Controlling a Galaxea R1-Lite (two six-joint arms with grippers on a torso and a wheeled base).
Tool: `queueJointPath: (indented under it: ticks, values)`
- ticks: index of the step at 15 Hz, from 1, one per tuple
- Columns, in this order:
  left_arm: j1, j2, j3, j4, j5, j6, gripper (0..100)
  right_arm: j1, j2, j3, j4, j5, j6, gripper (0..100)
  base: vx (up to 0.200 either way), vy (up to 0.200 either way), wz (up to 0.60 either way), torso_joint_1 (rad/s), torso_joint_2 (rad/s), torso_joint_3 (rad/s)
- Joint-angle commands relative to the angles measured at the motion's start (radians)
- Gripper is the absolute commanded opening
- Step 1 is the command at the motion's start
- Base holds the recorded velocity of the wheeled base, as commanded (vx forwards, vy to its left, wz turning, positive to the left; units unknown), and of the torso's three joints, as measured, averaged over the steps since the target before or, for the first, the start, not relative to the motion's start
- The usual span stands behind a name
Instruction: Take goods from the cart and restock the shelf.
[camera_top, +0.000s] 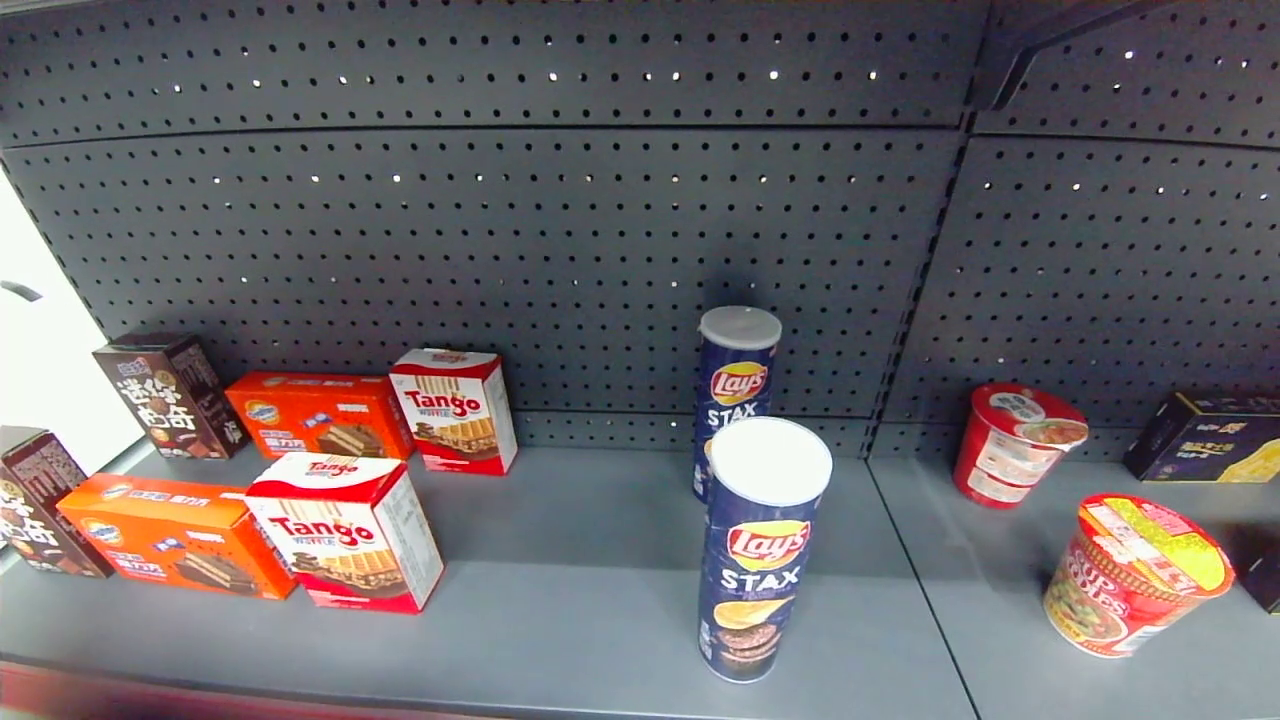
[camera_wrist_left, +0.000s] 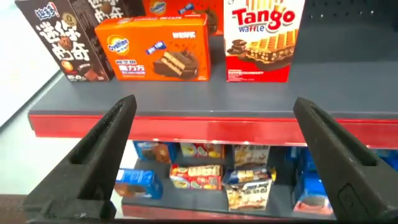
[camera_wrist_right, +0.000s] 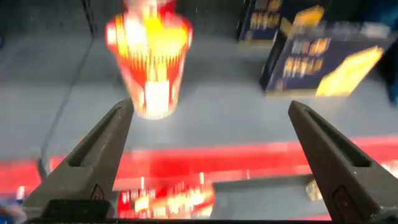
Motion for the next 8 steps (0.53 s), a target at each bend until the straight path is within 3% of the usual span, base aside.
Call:
queueJointPath:
  ticks: [1, 2, 4, 5, 7, 8]
  values:
    - [-0.004, -0.012, 0.104, -0.119, -0.001, 0.003, 100, 0.029, -0.174, 0.014, 0.086, 0.013, -0.001, 100, 0.000, 0.000, 0.00, 0.000, 0.00, 0.000]
    - [-0.004, -0.012, 0.104, -0.123, -0.003, 0.004, 100, 0.031, -0.177, 0.019, 0.083, 0.010, 0.004, 100, 0.000, 0.000, 0.00, 0.000, 0.00, 0.000]
    - [-0.039, -0.080, 0.101, -0.023, -0.063, 0.003, 100, 0.031, -0.177, 0.025, 0.078, 0.016, 0.009, 100, 0.000, 0.000, 0.00, 0.000, 0.00, 0.000]
    - [-0.041, -0.080, 0.102, -0.031, -0.064, -0.004, 100, 0.031, -0.177, 0.025, 0.078, 0.021, 0.010, 100, 0.000, 0.000, 0.00, 0.000, 0.00, 0.000]
    - [-0.041, -0.080, 0.102, -0.031, -0.060, -0.047, 100, 0.031, -0.177, 0.025, 0.078, 0.022, 0.032, 100, 0.000, 0.000, 0.00, 0.000, 0.00, 0.000]
    - [-0.041, -0.080, 0.102, -0.031, -0.063, -0.043, 100, 0.031, -0.177, 0.025, 0.078, 0.029, 0.027, 100, 0.000, 0.000, 0.00, 0.000, 0.00, 0.000]
